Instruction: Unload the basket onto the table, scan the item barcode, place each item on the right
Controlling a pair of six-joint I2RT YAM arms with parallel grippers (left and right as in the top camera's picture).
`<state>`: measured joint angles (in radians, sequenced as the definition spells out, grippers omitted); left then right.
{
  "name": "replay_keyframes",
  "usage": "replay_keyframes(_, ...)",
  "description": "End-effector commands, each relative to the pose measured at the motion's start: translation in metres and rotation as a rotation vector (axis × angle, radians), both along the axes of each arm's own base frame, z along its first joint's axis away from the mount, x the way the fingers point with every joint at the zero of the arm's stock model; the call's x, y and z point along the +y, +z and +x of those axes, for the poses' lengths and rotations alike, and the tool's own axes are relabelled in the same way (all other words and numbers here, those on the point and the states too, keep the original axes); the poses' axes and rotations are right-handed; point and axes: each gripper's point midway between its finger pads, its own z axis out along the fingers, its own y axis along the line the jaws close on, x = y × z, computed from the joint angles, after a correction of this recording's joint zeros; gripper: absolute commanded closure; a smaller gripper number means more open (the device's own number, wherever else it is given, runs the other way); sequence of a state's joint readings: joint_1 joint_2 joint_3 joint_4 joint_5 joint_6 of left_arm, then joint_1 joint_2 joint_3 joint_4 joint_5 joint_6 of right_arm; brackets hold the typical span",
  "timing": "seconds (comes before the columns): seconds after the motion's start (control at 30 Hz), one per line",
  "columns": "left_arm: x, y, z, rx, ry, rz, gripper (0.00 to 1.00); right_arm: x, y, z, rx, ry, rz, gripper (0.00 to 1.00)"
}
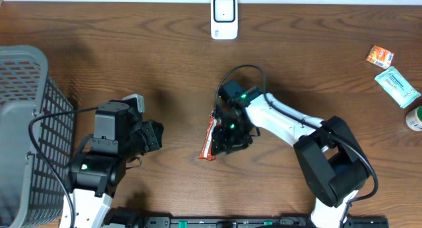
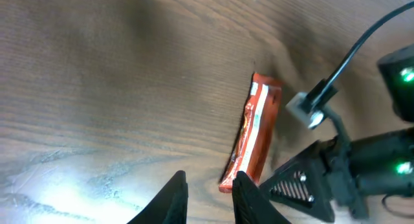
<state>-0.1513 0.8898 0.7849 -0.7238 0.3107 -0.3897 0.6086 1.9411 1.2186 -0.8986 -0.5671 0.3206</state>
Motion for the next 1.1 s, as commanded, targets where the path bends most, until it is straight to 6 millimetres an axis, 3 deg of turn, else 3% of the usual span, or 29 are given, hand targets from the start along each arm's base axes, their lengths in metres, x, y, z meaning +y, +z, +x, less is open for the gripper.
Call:
replay_keyframes(0.0, 0.004, 0.003, -0.002, -0.015, -0.003, 0.025, 0.73, -0.006, 0.025, 0.027, -0.040, -0.123, 0.029, 0.01)
replay_keyframes(0.17, 0.005, 0.001, -0.005, 0.001, -0.003, 0.027, 0.71, -0.014, 0.020, 0.063, -0.117, -0.230, 0.030, 0.01)
replay_keyframes(0.27, 0.005, 0.000, -0.005, 0.003, -0.003, 0.028, 0.69, -0.016, 0.002, 0.080, -0.176, -0.290, -0.047, 0.01)
replay_keyframes(0.6, 0.005, -0.001, -0.007, 0.012, -0.003, 0.029, 0.66, -0.010, -0.056, 0.060, -0.076, -0.275, -0.156, 0.02)
replay_keyframes(0.73, 0.006, -0.005, -0.013, 0.040, -0.004, 0.033, 0.65, -0.011, -0.090, 0.044, 0.000, -0.272, -0.212, 0.32)
replay_keyframes(0.77, 0.006, -0.006, -0.014, 0.048, -0.004, 0.034, 0.65, -0.011, -0.094, 0.043, 0.008, -0.270, -0.219, 0.43)
replay_keyframes(0.87, 0.007, -0.010, -0.020, 0.077, -0.004, 0.038, 0.64, -0.014, -0.107, 0.036, 0.034, -0.267, -0.244, 0.91)
replay_keyframes(0.9, 0.007, -0.011, -0.022, 0.086, -0.004, 0.040, 0.61, -0.013, -0.108, 0.036, 0.033, -0.266, -0.243, 0.99)
replay_keyframes(1.0, 0.008, -0.014, -0.027, 0.112, -0.005, 0.044, 0.46, -0.007, -0.106, 0.047, -0.018, -0.237, -0.195, 0.99)
replay_keyframes(1.07, 0.009, -0.016, -0.030, 0.126, -0.005, 0.047, 0.38, -0.002, -0.093, 0.058, -0.054, -0.227, -0.146, 0.99)
